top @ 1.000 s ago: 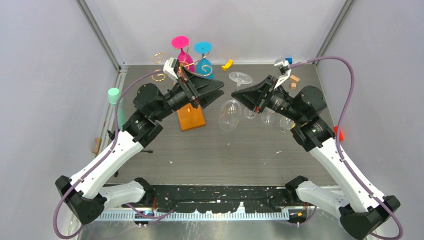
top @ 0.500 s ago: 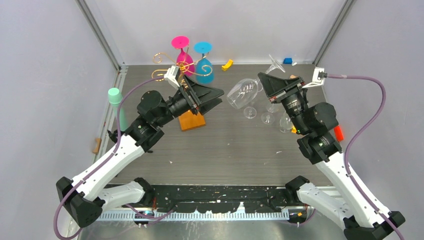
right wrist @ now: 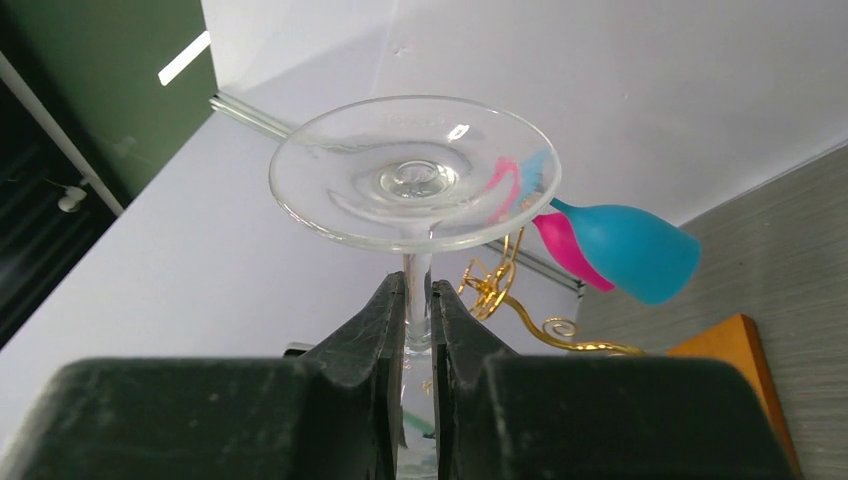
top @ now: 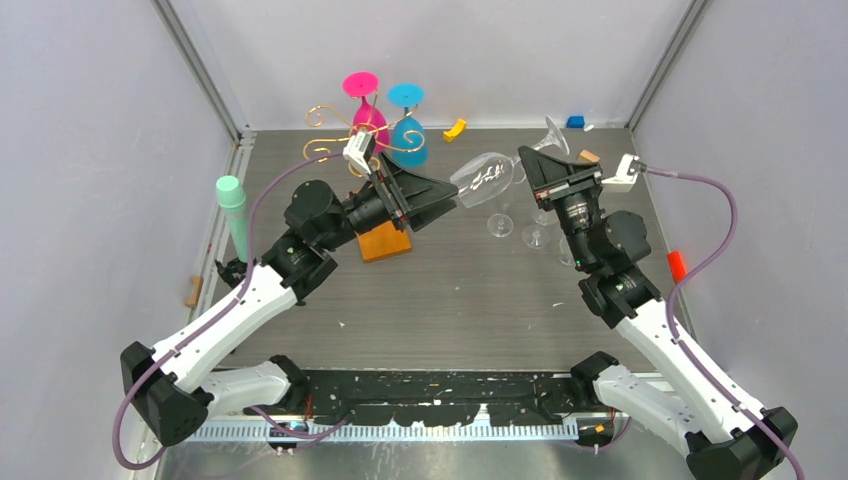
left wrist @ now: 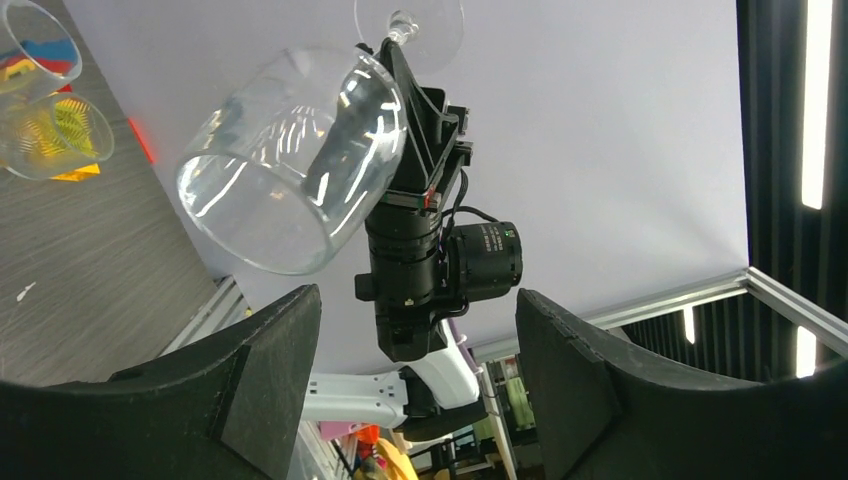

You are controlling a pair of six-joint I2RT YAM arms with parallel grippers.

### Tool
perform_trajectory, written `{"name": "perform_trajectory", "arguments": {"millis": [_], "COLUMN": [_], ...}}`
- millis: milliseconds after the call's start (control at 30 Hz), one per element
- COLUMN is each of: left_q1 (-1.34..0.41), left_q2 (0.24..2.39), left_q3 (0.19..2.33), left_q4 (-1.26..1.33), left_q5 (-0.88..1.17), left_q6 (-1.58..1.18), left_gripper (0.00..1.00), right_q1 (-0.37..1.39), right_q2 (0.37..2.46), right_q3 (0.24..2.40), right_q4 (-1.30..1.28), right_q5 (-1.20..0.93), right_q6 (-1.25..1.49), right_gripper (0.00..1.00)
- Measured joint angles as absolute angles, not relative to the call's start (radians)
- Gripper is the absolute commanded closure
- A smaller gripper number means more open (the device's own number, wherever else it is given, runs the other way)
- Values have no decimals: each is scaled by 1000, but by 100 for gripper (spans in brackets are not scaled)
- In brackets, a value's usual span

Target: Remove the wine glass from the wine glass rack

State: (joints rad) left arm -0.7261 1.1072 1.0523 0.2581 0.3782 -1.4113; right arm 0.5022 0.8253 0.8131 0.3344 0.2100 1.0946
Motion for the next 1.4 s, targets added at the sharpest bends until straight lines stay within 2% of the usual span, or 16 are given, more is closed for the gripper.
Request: {"name": "perform_trajectory", "arguments": {"millis": [167,700,833,1000,1167,1200,1233,1267,1300,1333,1400], "left_q1": [-727,-741,-752,-760,-763,-764,-766,-766,-766,-766,-767], "left_q2": [1106,1168,1190,1197,1196,1196,1196,1195,1193,1193,1191], "left_q3": [1052,1122,1141,1143,1145,1145,1145,1145,1147,1147,1156], "left_q4": [259,260,261,259,272,270,269,265,260,260,239], "left_q5": [370,367,366,355,337,334,332,330,328,327,321], "left_q6": [-1410,-1403,-1401,-1385,-1351,-1343,-1332,-1318,-1300,-1298,-1265], "left_gripper": [29,50,64,99,100,100,100,100,100,100,100], "right_q1": [502,502,502,502,502,502,502,502,502,502,502], "right_q2": [820,817,830,831,831,831,831,831,831,831,831], "right_q3": [805,785,773,757,748,747,746,745,744,744,743], "right_q4": [387,398,402,425,434,434,434,433,433,433,426], "right_q5": [220,183,168,165,164,165,165,165,163,163,158], "right_q6": [1147,1286,1307,1343,1359,1362,1362,1363,1364,1364,1362], "right_gripper": [100,100,100,100,99,97,88,71,71,60,43]}}
